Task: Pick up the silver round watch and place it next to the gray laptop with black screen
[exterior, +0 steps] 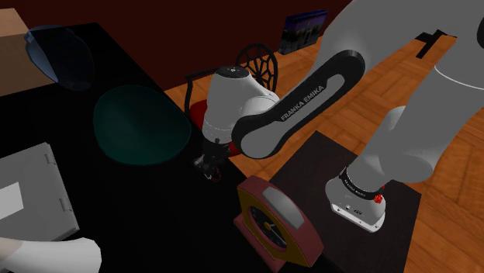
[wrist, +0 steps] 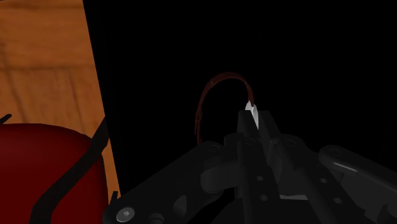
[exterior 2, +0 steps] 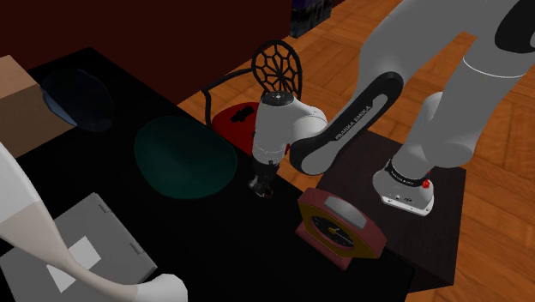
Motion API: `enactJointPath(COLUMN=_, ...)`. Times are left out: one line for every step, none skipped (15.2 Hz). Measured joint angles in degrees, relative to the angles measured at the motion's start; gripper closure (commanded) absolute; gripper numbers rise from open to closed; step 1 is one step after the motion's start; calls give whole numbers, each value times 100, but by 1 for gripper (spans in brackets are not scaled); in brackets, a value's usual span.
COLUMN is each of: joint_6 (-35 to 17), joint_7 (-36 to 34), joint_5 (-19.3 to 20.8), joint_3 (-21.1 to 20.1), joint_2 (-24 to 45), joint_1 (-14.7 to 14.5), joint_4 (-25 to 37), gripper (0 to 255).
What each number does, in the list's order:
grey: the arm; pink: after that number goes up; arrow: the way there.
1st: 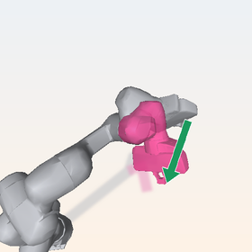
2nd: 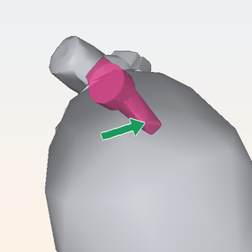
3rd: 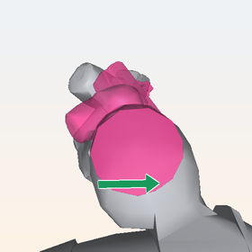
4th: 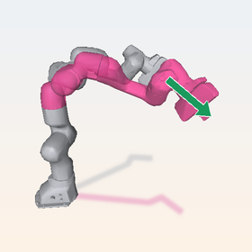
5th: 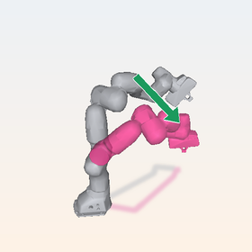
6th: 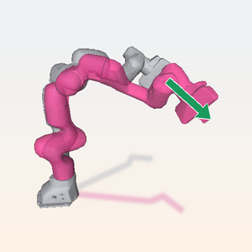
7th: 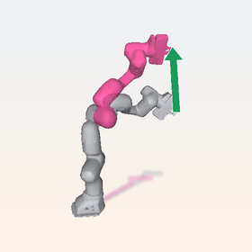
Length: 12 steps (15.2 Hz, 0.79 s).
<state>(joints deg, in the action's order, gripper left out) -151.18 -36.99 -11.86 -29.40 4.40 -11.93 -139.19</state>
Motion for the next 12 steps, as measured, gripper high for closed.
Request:
enactJointPath(joint_6=42, joint_7=9, joint_5=-18, joint_3=-3, joint_2=-34, joint_1=4, joint_4=11, gripper=255)
enactJointPath(joint_6=102, joint_7=26, joint_5=-56, joint_3=-10, joint_2=-97, joint_1=8, joint_4=13, gripper=255)
enactJointPath(joint_6=165, joint_7=34, joint_5=-73, joint_3=-11, joint_2=-141, joint_1=12, joint_4=37, gripper=255)
enactJointPath(joint_6=245, joint_7=54, joint_5=-104, joint_3=-11, joint_2=-202, joint_1=20, joint_4=60, gripper=255)
enactJointPath(joint_6=318, joint_7=65, joint_5=-126, joint_3=-11, joint_2=-253, joint_1=25, joint_4=84, gripper=255)
enactJointPath(joint_6=413, joint_7=88, joint_5=-174, joint_3=-13, joint_2=-345, joint_1=30, joint_4=95, gripper=255)
enactJointPath(joint_6=504, joint_7=111, joint_5=-228, joint_3=-17, joint_2=-442, joint_1=30, joint_4=95, gripper=255)
enactJointPath(joint_6=597, joint_7=99, joint_5=-247, joint_3=-22, joint_2=-505, joint_1=25, joint_4=132, gripper=255)
enactJointPath(joint_6=686, joint_7=117, joint_5=-267, joint_3=-14, joint_2=-562, joint_1=32, joint_4=167, gripper=255)
enactJointPath(joint_6=757, joint_7=129, joint_5=-288, joint_3=-8, joint_2=-614, joint_1=36, joint_4=189, gripper=255)
enactJointPath(joint_6=846, joint_7=150, joint_5=-326, joint_3=-1, joint_2=-694, joint_1=38, joint_4=202, gripper=255)
enactJointPath(joint_6=928, joint_7=152, joint_5=-347, joint_3=2, joint_2=-756, joint_1=36, joint_4=227, gripper=255)
